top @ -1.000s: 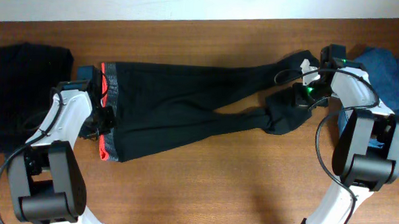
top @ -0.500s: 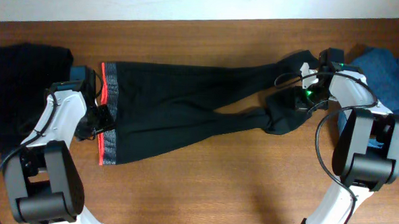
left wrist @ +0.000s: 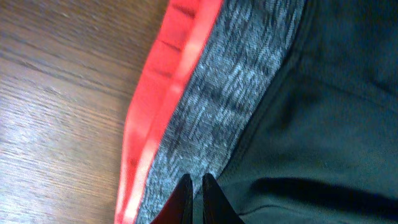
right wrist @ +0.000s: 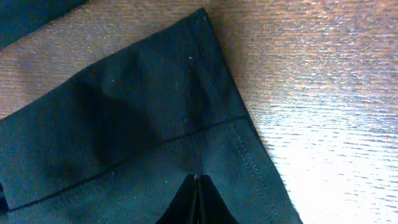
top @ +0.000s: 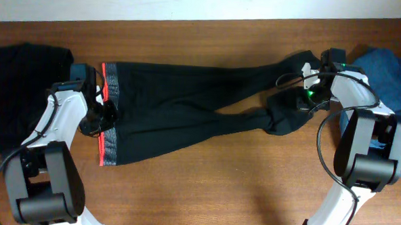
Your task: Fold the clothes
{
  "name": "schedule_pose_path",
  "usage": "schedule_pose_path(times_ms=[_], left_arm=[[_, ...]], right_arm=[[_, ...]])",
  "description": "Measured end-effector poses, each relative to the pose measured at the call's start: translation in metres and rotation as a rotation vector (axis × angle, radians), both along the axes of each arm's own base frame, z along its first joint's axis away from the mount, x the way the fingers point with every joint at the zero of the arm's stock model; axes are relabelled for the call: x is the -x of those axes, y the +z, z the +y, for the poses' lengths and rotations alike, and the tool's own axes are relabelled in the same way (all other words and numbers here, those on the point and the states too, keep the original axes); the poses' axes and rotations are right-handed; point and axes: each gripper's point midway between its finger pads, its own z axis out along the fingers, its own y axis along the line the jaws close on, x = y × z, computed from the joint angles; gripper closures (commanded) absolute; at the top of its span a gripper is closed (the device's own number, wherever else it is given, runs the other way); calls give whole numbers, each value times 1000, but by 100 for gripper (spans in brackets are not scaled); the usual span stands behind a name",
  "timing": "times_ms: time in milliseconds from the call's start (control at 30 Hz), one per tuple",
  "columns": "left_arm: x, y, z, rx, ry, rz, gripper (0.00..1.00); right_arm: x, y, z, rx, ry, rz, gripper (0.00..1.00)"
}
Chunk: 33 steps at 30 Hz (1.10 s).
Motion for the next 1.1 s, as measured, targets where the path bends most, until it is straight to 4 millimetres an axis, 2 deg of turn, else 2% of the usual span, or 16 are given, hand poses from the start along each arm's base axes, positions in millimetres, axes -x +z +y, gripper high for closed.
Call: schedule_pose_path(times_ms=[133,367,600,733,933,1100], left_arm=[[-1,0,2,-18,-2,-3,99],[-11,1,0,-94,-56,-36,98],[-12,2,-2,-137,-83,-35,97],[-14,4,-11,-148,-127,-39,97],[-29,17,-32,-136,-198,-89,97],[-29,17,-50,-88,-233,-96,96]], right_arm=[[-1,0,0,1,0,-4,96],[-2,0,-1,3,0,-7,96],[-5,-1,-3,17,-1,-25,96],[-8,-2,-4,23,-2,-39,96],[-11,-2,-5,25,-2,-49,96],[-11,-3,-5,25,-3,-49,96]])
